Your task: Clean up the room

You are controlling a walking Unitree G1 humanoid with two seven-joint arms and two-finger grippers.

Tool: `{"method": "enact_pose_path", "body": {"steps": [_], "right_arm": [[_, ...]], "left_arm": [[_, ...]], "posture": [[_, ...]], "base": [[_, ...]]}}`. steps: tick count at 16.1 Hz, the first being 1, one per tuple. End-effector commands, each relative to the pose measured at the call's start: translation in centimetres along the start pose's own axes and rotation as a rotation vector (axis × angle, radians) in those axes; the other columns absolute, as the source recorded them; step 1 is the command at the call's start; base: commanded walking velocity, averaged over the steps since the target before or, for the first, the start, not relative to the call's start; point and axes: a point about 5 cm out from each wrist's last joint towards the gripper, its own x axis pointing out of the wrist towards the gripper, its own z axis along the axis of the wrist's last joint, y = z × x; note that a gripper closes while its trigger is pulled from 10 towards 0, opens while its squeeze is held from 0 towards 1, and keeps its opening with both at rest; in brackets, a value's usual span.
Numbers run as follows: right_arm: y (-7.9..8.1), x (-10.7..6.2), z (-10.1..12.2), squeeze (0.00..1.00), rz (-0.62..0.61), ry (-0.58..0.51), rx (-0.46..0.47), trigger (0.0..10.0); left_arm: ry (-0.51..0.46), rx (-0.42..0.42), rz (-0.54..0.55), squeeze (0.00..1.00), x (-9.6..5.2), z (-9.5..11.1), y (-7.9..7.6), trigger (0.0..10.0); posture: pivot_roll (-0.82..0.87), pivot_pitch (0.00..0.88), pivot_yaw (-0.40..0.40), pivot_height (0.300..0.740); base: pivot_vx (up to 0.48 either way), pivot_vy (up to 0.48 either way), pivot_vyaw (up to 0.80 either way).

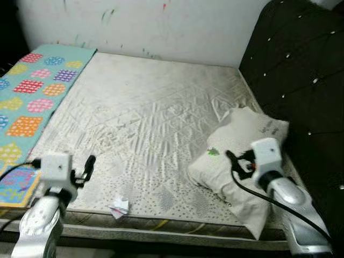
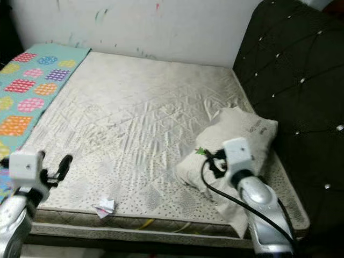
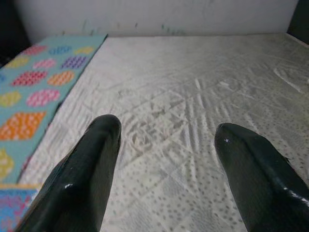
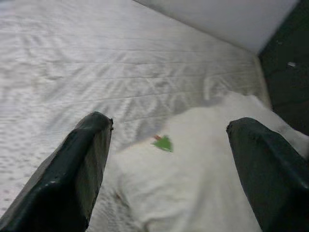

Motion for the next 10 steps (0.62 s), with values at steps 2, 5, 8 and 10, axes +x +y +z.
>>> {"method": "enact_pose_path", "body": {"steps": [2, 5, 8, 10], "right_arm": [[0.4, 1.4, 2.0, 0.00, 0.014, -0.072, -0.012, 10.0], [0.9, 2.4, 2.9, 0.00, -0.079, -0.125, 0.076, 10.0], [1.5, 2.1, 2.6, 0.00, -0.180, -0.168, 0.138, 10.0], [2.1, 1.7, 2.3, 0.00, -0.226, -0.196, 0.154, 10.0]], "left_arm": [[-0.019, -0.037, -0.007, 0.00, 1.2, 0.3, -1.5, 10.0], [-0.030, -0.141, 0.018, 0.00, 1.7, -0.4, -2.3, 10.0], [-0.034, -0.186, 0.076, 0.00, 2.4, -1.0, -2.0, 10.0], [-0.038, -0.171, 0.027, 0.00, 3.4, -0.9, -2.2, 10.0]], "posture": [[-0.07, 0.000, -0.034, 0.740], [-0.08, 0.000, -0.026, 0.740], [-0.10, 0.000, 0.014, 0.740], [-0.12, 0.000, 0.063, 0.740]], "base": [[0.000, 0.000, 0.00], [0.000, 0.000, 0.00], [0.000, 0.000, 0.00], [0.000, 0.000, 0.00]]}}
